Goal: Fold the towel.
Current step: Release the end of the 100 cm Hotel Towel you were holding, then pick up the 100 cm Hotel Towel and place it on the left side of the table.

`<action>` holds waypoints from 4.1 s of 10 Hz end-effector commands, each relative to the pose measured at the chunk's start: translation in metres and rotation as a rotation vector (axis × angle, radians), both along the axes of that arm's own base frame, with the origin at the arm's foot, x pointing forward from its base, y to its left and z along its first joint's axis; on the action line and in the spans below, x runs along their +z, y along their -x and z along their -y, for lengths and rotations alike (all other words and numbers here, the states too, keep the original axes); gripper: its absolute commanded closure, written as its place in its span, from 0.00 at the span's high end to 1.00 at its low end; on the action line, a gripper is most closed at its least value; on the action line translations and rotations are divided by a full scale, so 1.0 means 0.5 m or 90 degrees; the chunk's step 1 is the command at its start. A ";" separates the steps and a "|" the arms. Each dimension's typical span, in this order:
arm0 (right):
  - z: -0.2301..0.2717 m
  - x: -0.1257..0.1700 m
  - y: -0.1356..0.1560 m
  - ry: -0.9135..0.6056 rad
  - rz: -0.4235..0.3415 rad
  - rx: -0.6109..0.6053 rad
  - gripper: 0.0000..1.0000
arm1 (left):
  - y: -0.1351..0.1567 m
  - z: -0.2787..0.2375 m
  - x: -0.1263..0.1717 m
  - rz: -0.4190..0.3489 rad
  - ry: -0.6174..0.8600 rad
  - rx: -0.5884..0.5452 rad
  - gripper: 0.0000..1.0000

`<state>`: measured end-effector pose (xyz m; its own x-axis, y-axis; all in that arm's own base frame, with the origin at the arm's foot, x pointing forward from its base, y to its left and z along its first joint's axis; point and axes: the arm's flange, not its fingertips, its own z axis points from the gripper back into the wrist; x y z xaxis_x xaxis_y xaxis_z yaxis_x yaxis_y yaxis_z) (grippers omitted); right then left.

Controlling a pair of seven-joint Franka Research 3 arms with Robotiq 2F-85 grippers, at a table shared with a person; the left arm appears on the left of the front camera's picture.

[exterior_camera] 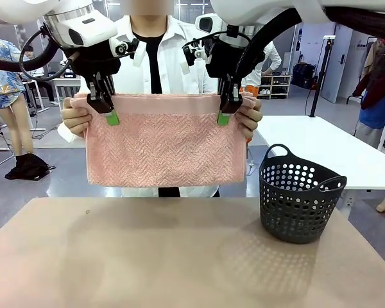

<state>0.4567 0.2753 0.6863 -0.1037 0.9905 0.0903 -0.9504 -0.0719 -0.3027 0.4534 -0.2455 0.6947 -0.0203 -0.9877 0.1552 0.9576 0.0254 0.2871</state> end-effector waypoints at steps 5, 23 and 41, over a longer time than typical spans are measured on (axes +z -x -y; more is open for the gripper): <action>0.008 0.001 0.005 -0.007 -0.001 -0.004 0.79 | 0.003 -0.001 0.008 0.009 0.018 0.000 0.87; 0.644 0.230 0.263 -0.464 0.045 -0.496 1.00 | 0.319 -0.531 0.250 0.095 0.348 0.515 1.00; 0.665 0.245 0.263 -0.445 0.049 -0.494 1.00 | 0.318 -0.547 0.264 0.080 0.346 0.503 1.00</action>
<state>0.3260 -0.0573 0.8077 0.5069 0.5210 0.6867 -0.6414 0.7602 -0.1033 0.2959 0.0282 0.8267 0.5641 -0.5212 0.6404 0.5712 0.8064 0.1530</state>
